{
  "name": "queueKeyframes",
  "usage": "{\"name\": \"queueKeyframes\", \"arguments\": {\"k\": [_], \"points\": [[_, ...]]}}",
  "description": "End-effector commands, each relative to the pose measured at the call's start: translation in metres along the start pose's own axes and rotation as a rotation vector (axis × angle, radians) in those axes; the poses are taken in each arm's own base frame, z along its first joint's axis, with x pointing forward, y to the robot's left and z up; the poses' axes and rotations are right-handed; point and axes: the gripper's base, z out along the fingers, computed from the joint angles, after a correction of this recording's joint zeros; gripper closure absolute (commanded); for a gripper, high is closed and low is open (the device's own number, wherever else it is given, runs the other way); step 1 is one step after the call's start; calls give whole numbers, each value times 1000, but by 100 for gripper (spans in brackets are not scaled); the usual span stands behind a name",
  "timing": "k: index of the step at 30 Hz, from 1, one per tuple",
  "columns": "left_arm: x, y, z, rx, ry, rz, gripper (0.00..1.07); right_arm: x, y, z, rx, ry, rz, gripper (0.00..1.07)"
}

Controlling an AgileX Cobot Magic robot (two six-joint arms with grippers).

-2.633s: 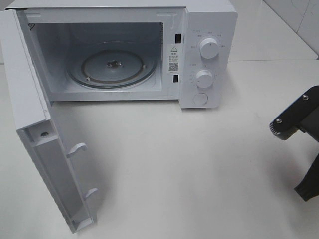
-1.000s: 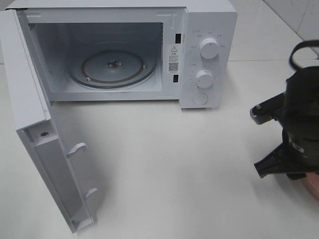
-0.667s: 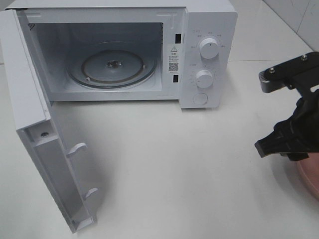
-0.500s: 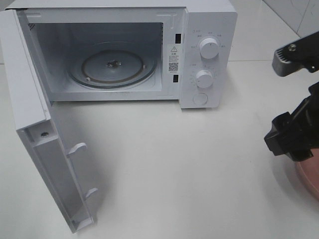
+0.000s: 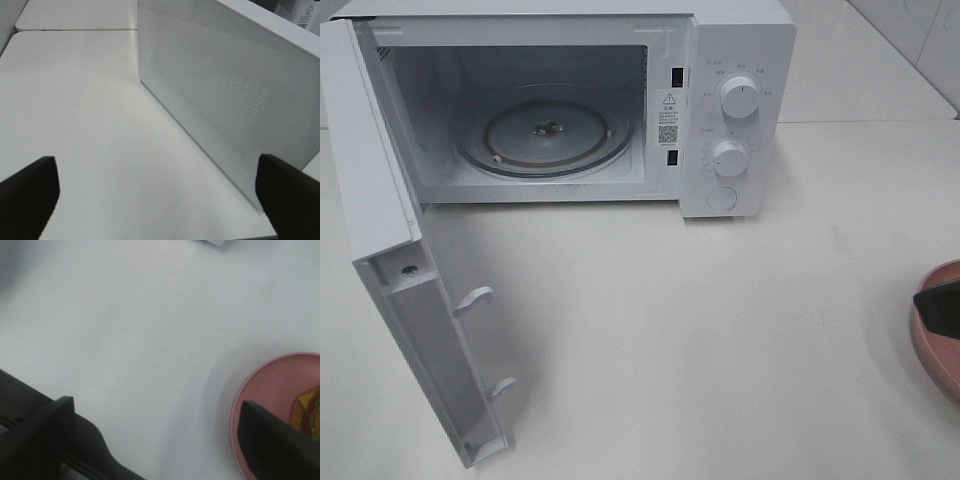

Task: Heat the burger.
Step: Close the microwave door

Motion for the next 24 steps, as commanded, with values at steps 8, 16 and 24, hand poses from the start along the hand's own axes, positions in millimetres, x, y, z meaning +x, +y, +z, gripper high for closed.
{"name": "queueKeyframes", "arguments": {"k": [8, 16, 24], "points": [[2, -1, -1, 2, -14, -2, 6, 22, -5, -29, -2, -78, 30, 26], [2, -1, -1, 2, -14, -2, 6, 54, -11, -33, 33, -156, 76, 29], [2, -1, -1, 2, -14, -2, 6, 79, -15, -35, 107, -218, 186, 31]]}}
